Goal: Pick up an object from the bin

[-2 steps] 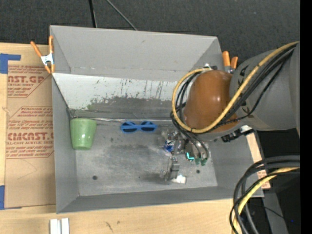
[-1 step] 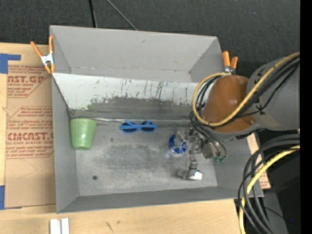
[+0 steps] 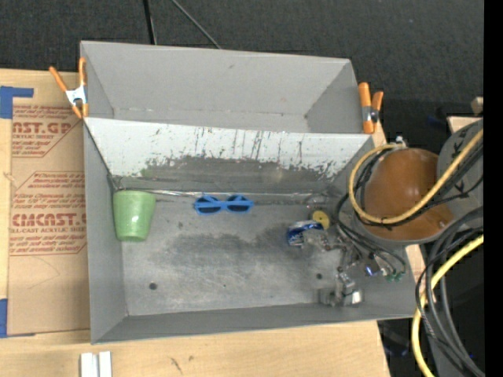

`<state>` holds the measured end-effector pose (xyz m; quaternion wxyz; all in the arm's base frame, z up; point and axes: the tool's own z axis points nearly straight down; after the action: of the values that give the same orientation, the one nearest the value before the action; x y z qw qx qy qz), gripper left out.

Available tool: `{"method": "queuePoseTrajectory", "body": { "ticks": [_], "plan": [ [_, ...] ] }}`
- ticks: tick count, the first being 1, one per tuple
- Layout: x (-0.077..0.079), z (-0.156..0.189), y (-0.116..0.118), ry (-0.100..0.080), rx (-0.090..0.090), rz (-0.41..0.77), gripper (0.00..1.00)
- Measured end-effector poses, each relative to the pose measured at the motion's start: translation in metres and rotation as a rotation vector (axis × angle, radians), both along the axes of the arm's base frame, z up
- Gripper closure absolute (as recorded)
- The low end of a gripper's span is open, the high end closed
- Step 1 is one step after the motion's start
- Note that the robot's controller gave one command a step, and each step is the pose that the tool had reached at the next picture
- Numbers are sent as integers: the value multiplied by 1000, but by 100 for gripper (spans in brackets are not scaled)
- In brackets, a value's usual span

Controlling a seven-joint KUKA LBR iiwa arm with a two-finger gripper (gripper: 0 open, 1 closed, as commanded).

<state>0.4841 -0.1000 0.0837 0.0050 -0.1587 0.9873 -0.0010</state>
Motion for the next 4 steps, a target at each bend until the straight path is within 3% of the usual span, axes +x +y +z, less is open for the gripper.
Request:
{"method": "queuePoseTrajectory", "body": {
  "ticks": [1, 2, 3, 4],
  "plan": [
    [90, 59, -14, -1, -2, 148, 0],
    [112, -15, 7, 0, 2, 146, 0],
    [112, -9, 4, -2, -2, 144, 100],
    [106, 177, 14, -2, -3, 186, 100]
  ]
}}
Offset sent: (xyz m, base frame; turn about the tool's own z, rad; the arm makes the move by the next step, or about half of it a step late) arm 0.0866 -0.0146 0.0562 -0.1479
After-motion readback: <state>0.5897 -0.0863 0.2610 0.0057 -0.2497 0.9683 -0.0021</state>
